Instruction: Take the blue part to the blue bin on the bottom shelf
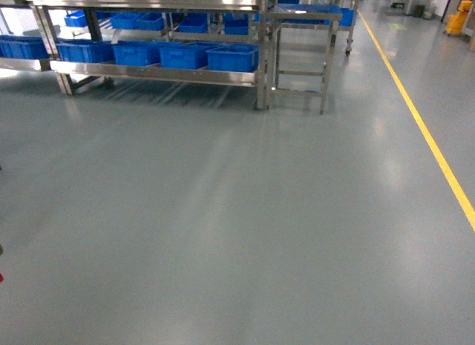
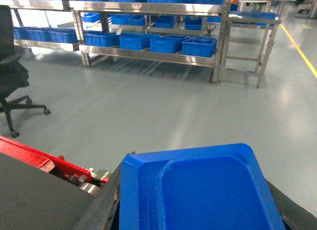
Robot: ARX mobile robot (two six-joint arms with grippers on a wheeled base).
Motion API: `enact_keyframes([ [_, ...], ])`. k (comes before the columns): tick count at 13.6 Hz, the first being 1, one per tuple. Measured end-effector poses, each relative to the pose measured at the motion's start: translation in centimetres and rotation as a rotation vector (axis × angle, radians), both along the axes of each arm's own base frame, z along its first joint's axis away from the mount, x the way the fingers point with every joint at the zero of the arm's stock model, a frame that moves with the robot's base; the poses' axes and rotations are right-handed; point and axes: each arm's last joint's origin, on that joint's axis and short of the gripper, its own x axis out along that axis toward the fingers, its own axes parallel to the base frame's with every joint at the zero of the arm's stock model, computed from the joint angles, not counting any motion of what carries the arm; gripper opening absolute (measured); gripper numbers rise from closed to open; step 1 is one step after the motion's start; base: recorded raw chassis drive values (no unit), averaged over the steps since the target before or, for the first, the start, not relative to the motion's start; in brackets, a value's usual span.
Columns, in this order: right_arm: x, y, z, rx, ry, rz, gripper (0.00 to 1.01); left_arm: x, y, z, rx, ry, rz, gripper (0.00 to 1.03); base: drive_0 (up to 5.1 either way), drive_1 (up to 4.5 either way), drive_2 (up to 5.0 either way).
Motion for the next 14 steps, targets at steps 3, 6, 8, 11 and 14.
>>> enact_keyframes([
  [3, 0.0, 0.0, 0.01, 0.0, -0.001, 0.0, 0.98, 0.0, 0.0, 0.0, 0.0, 0.0, 0.0, 0.44, -1.6, -1.63, -1.6],
  [6, 0.0, 0.0, 0.0, 0.0, 0.0, 0.0, 0.98, 0.0, 0.0, 0.0, 0.0, 0.0, 0.0, 0.44, -1.6, -1.63, -1.6],
  [8, 0.0, 0.0, 0.0, 0.0, 0.0, 0.0, 0.98, -0.01, -0.01, 0.02, 0.0, -0.001, -0.001, 0.44, -1.6, -1.63, -1.6],
  [11, 0.0, -0.01, 0.0, 0.0, 0.0, -0.002, 0.98, 0.01, -0.05, -0.01, 0.0, 0.001, -0.009, 0.44, -1.6, -1.63, -1.6],
  [14, 0.0, 0.0, 0.01, 0.0, -0.001, 0.0, 0.98, -0.01, -0.03, 0.01, 0.0, -0.001, -0.003, 0.44, 0.0, 0.0, 0.0],
])
